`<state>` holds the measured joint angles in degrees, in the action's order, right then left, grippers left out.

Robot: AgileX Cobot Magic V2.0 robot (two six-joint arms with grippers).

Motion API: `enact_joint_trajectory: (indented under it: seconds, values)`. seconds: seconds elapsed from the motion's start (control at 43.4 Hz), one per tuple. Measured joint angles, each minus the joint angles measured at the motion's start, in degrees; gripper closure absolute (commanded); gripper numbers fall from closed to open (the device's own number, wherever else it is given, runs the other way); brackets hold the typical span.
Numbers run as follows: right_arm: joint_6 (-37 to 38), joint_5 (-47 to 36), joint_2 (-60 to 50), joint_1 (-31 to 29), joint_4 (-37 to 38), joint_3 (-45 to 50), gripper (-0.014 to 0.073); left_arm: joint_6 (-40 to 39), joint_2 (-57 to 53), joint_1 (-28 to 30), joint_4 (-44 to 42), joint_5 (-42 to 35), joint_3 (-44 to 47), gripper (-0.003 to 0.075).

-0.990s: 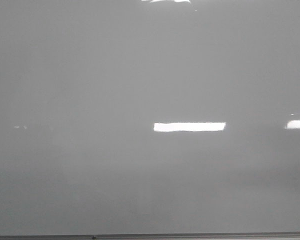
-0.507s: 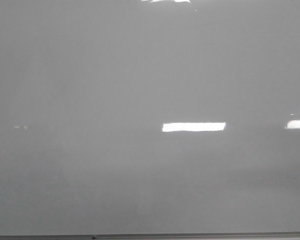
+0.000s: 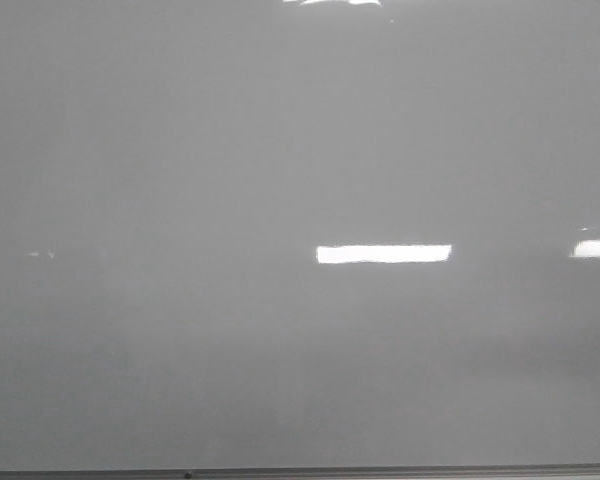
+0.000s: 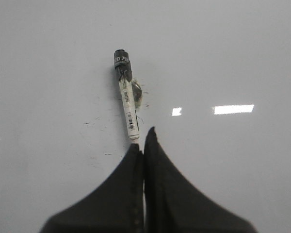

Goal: Write number 6 on whiteboard

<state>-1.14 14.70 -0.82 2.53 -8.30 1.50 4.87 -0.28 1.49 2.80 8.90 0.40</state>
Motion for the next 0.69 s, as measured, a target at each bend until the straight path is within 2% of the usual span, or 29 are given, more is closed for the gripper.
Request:
enact_joint_trajectory:
  seconds: [0.161,0.391,0.507,0.691]
  values:
    - [0.0,-0.85,0.0,0.0,0.0,0.0,0.0662,0.0,0.0,0.0,0.0,-1.31,0.0,0.0741]
    - [0.0,-1.22,0.0,0.0,0.0,-3.36,0.066,0.0,0.0,0.0,0.0,-9.33,-1.02,0.0741]
    - [0.0,1.56,0.13,0.0,0.04,-9.91,0.0657,0.0,0.18,0.0,0.0,-6.48,-6.93,0.0741]
    - [0.0,4.3,6.86,0.0,0.04,-20.12,0.0657,0.0,6.68,0.0,0.0,4.3,-18.98,0.0741]
